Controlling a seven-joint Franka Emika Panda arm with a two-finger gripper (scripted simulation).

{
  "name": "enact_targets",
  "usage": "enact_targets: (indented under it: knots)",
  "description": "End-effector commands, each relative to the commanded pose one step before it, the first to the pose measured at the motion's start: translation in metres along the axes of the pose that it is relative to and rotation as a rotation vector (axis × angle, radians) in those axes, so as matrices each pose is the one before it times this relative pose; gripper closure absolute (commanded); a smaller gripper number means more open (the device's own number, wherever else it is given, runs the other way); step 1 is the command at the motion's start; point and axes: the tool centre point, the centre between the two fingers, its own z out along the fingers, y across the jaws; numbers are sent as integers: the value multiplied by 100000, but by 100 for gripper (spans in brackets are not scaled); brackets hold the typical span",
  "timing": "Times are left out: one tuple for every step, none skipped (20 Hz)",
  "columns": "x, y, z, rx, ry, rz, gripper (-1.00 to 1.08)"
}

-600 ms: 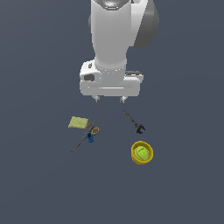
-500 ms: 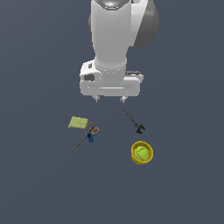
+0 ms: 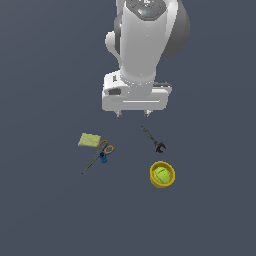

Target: Pick up a designated object from a clutter of objects.

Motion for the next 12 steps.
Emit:
enact_targets:
  knots:
    - [-20,9,9,-80,-68,-61,-92]
    - [19,59,20,51,50,-67,-92]
    - [17,66,40,42,35,-187,-92]
    - [15,63,58,43,29,-327,-92]
    - [16,67,78,41,22,-450,-92]
    - [17,75,97,42,18,-563,-92]
    - [18,86,114,47,18,-668,-92]
    - [20,100,128,55,25,-744,-92]
    - [22,120,139,67,38,-799,-92]
    - [24,142,154,81,52,-876,-92]
    - [25,161,169,92,63,-960,-92]
    - [24,176,185,98,69,-1056,-92]
